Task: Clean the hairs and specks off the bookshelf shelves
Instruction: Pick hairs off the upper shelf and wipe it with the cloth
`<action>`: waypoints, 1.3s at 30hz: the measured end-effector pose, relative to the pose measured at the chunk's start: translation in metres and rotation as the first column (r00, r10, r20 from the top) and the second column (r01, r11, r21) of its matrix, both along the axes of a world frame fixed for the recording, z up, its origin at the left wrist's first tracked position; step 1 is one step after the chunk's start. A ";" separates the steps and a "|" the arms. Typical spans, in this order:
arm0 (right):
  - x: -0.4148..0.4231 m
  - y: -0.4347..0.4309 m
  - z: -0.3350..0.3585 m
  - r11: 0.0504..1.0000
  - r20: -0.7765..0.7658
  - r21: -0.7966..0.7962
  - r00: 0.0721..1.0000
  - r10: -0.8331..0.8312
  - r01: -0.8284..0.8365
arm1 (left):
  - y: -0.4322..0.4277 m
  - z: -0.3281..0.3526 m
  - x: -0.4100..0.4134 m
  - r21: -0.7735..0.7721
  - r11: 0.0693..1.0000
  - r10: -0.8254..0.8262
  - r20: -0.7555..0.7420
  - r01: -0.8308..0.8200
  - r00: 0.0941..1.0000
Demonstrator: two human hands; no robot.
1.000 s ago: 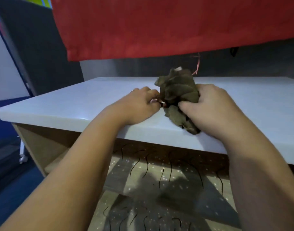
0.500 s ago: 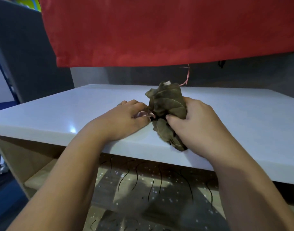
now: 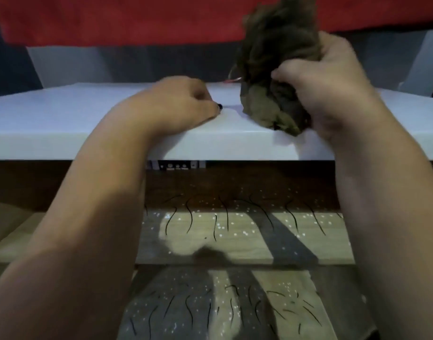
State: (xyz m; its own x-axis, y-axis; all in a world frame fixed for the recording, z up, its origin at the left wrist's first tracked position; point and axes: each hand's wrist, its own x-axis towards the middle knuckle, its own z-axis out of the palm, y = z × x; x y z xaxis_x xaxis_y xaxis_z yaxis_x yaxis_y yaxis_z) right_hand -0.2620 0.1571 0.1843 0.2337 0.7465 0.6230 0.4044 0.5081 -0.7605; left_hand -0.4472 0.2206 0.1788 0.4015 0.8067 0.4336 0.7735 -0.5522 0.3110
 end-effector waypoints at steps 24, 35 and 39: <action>0.178 -0.130 -0.218 0.754 0.114 -0.298 0.806 -0.581 0.585 | -0.035 -0.244 0.170 0.091 0.963 -0.264 0.137 0.254 0.955; 0.211 -0.084 -0.215 0.545 0.788 0.088 0.277 -0.550 0.834 | -0.023 -0.253 0.182 -0.028 0.970 -0.240 0.056 0.242 0.969; 0.219 -0.057 -0.216 0.540 0.873 -0.089 0.327 -0.362 0.837 | -0.024 -0.255 0.180 -0.022 0.965 -0.260 0.054 0.262 0.964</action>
